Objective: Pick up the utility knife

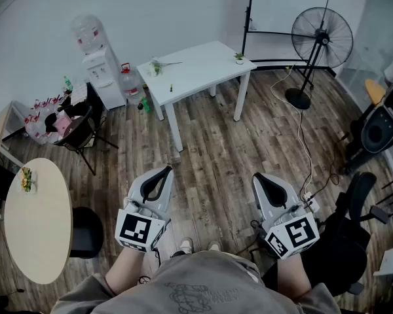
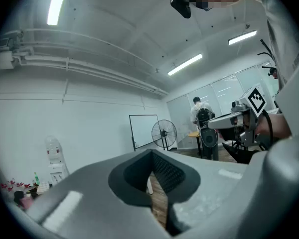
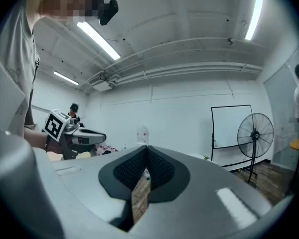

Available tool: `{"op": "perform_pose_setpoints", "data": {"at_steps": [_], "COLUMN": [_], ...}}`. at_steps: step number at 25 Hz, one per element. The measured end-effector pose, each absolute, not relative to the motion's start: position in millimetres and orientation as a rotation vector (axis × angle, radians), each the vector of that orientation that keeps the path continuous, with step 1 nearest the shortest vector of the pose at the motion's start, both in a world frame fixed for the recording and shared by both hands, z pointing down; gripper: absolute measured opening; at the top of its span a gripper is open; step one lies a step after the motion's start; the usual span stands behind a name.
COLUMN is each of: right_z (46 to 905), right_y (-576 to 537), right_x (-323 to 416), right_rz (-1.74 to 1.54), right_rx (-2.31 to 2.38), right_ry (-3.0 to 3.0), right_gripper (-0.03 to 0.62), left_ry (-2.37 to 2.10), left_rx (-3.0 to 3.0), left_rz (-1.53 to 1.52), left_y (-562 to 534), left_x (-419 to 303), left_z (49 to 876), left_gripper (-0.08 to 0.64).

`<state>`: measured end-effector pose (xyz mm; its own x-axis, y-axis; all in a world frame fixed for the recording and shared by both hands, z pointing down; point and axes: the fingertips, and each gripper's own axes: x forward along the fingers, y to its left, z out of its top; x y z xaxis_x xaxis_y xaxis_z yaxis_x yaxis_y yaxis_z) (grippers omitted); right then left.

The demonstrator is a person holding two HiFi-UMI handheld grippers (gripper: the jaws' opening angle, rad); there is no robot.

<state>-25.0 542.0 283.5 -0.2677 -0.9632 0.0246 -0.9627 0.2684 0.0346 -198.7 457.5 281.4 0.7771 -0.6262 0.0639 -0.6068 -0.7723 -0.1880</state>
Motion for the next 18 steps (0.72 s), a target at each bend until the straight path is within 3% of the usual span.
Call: {"op": "perform_pose_setpoints", "data": {"at_steps": [18], "right_z": [295], "right_y": [540], "right_x": [4], "right_rz": [-0.019], "right_rx": [1.832], "right_ry": [-2.538], "right_gripper": [0.029], "left_ry": [0.984], "left_rx": [-2.794], "left_rz": [-0.219], "left_y": [459], "left_x": [-156], "left_z": [297], "left_gripper": [0.000]}}
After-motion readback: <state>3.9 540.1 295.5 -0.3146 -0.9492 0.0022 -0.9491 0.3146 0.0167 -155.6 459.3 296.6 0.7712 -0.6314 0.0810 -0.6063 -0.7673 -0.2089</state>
